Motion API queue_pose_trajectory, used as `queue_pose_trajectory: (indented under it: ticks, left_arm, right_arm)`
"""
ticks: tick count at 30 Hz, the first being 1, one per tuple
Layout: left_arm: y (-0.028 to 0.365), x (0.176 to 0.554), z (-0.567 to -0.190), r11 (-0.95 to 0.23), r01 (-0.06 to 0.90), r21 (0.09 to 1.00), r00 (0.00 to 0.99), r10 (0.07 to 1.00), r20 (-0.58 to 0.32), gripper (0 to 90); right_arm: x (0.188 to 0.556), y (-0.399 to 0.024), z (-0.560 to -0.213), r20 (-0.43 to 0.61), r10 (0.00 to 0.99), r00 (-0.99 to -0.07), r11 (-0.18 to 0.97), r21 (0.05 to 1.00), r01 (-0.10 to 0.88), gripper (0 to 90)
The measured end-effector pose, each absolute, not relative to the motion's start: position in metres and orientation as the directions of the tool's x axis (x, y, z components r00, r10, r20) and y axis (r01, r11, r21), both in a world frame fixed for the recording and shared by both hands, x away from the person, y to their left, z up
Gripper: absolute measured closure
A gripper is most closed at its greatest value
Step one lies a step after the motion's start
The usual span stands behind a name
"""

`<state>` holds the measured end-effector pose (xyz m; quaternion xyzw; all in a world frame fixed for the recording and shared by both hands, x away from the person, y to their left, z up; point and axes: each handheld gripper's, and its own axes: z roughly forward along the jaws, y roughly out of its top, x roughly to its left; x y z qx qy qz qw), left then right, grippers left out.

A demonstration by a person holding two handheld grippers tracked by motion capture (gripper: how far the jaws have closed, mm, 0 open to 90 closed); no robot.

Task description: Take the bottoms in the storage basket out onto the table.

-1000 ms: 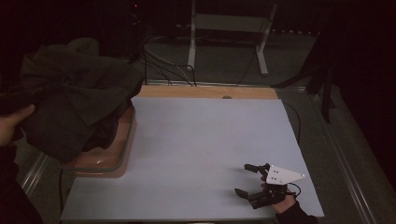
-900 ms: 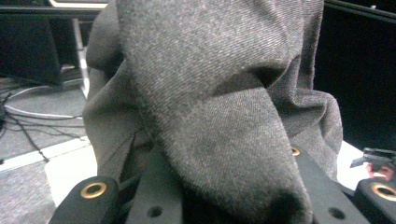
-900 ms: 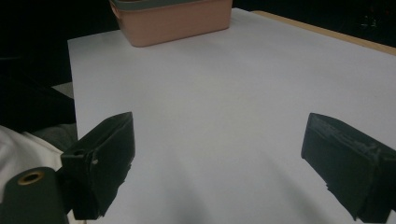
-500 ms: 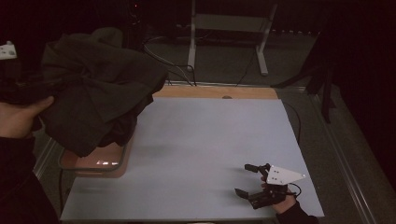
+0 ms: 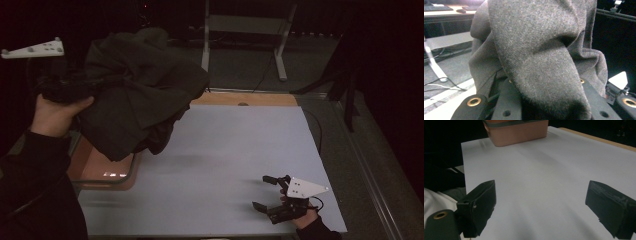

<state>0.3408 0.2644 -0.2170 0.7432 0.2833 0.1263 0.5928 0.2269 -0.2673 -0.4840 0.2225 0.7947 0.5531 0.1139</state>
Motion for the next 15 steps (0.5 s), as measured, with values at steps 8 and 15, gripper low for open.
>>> queue_pose_trajectory:
  ticks: [8,15]
  left_arm:
    - [0.228,0.355,-0.218,-0.141,0.258,0.956,0.840,0.521,-0.150,75.2]
    - [0.202,0.364,-0.219,-0.156,0.254,0.955,0.867,0.475,-0.153,75.2]
  right_arm:
    - [0.227,-0.269,-0.483,0.064,0.485,-0.872,0.282,0.933,0.225,9.9]
    - [0.226,-0.270,-0.483,0.063,0.486,-0.872,0.281,0.933,0.225,9.9]
